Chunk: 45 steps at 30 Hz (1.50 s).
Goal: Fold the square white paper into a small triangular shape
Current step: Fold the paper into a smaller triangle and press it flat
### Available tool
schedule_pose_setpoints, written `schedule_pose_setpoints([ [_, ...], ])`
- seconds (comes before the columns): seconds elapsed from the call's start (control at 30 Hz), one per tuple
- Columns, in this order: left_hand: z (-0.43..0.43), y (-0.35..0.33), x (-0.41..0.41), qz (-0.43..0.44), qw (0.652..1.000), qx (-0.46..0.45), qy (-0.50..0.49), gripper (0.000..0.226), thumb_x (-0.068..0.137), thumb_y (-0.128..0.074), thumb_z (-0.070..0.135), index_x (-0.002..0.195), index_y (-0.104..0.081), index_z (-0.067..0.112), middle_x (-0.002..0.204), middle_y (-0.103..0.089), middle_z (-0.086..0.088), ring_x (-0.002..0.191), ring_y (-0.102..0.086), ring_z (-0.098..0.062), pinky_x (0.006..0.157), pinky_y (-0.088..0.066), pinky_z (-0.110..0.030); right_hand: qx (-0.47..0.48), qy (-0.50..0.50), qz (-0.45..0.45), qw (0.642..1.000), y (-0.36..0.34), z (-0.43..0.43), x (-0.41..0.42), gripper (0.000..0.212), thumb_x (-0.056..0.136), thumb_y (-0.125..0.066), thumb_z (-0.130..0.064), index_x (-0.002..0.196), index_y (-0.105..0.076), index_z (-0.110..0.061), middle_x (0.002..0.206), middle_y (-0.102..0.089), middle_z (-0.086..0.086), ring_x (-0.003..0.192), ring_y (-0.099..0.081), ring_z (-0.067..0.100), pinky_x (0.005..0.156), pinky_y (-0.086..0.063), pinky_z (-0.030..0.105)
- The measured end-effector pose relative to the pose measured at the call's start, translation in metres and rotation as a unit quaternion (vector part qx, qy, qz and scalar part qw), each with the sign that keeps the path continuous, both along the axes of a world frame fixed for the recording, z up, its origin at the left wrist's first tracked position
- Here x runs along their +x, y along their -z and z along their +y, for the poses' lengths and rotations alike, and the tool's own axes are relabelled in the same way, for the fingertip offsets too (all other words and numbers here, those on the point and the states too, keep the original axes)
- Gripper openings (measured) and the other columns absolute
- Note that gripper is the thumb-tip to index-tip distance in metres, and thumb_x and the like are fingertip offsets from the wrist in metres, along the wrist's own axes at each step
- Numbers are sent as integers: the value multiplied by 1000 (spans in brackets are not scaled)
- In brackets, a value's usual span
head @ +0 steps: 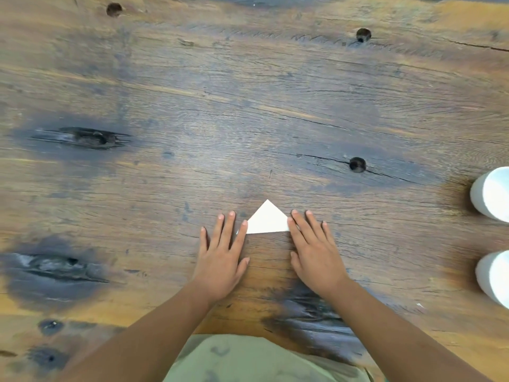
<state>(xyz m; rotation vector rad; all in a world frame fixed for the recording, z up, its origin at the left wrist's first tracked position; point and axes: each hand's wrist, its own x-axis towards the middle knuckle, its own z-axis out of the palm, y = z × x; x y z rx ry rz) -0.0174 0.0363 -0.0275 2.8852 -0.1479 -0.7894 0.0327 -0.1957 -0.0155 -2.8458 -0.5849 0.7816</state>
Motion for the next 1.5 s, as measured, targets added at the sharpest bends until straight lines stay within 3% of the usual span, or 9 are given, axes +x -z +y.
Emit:
schedule_pose_setpoints([
  [0.27, -7, -6, 12, -32, 998, -44, -6, 76, 96, -41, 53, 156, -14, 16, 167, 1, -7, 153, 4, -27, 118, -14, -62, 23, -9, -17, 1000, 2, 4, 3, 74, 92, -50, -34, 155, -18, -14, 165, -14, 2, 153, -6, 23, 122, -13, 50],
  [0.6, 12, 14, 51, -34, 974, -44, 218, 92, 93, -26, 71, 158, 3, 13, 167, 9, -4, 153, 11, -20, 119, -4, -64, 14, -107, -41, 993, 20, 34, 22, 80, 95, -45, -45, 157, -8, -9, 166, -2, 8, 153, 1, 22, 122, -9, 51],
  [0.8, 12, 18, 49, -44, 973, -48, 221, 91, 94, -18, 72, 157, 7, 12, 166, 13, -5, 152, 13, -20, 118, -2, -66, 13, -97, -47, 994, 34, 34, 16, 82, 98, -23, -60, 156, 4, -9, 166, 7, 8, 152, 9, 22, 122, -4, 53],
  [1.5, 11, 16, 51, -6, 974, -39, 221, 98, 90, -17, 77, 152, 24, 14, 159, 36, 0, 148, 29, -19, 117, 8, -65, -5, -49, -40, 998, 35, -4, -14, 86, 97, -26, -63, 156, -1, -5, 166, 4, 12, 153, 2, 27, 120, -12, 51],
])
